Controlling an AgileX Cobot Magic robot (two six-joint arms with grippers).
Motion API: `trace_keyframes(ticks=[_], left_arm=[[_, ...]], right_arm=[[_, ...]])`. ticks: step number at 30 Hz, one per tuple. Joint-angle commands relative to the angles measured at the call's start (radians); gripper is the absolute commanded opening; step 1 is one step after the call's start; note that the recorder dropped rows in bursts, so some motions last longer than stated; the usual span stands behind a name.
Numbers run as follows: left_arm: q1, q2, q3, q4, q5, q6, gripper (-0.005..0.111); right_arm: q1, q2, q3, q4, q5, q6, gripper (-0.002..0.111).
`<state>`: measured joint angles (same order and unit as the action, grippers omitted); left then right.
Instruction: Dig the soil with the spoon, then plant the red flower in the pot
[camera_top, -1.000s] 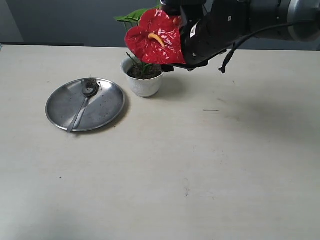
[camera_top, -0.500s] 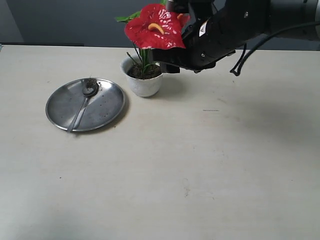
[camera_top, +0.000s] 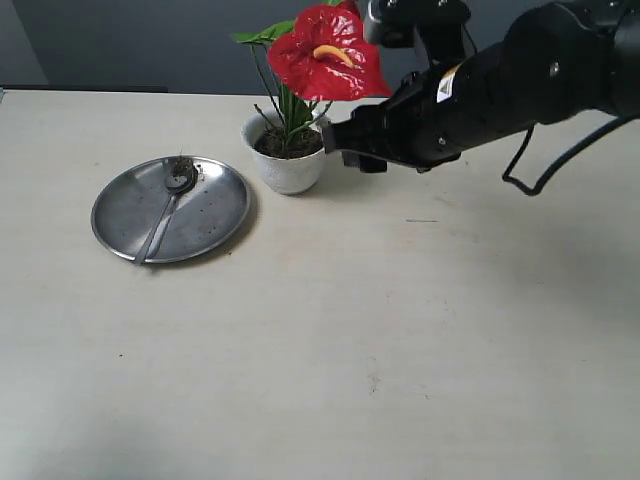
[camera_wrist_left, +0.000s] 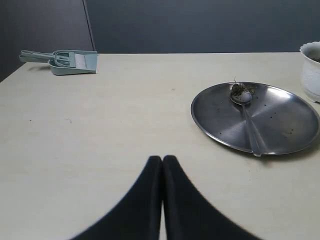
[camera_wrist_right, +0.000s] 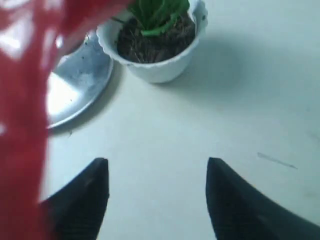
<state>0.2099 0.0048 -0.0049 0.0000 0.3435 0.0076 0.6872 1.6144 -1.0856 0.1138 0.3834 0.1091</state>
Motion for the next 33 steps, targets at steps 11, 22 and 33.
trace_keyframes(ticks=[11, 22, 33], left_arm=[[-0.005, -0.005, 0.005, 0.000, -0.009, -0.001, 0.000], [-0.005, -0.005, 0.005, 0.000, -0.009, -0.001, 0.000], [-0.005, -0.005, 0.005, 0.000, -0.009, -0.001, 0.000]], right_arm=[[0.000, -0.199, 0.109, -0.061, 0.011, 0.025, 0.055], [0.000, -0.353, 0.109, -0.392, 0.116, 0.209, 0.055], [0.000, -0.446, 0.109, -0.454, 0.141, 0.205, 0.055]])
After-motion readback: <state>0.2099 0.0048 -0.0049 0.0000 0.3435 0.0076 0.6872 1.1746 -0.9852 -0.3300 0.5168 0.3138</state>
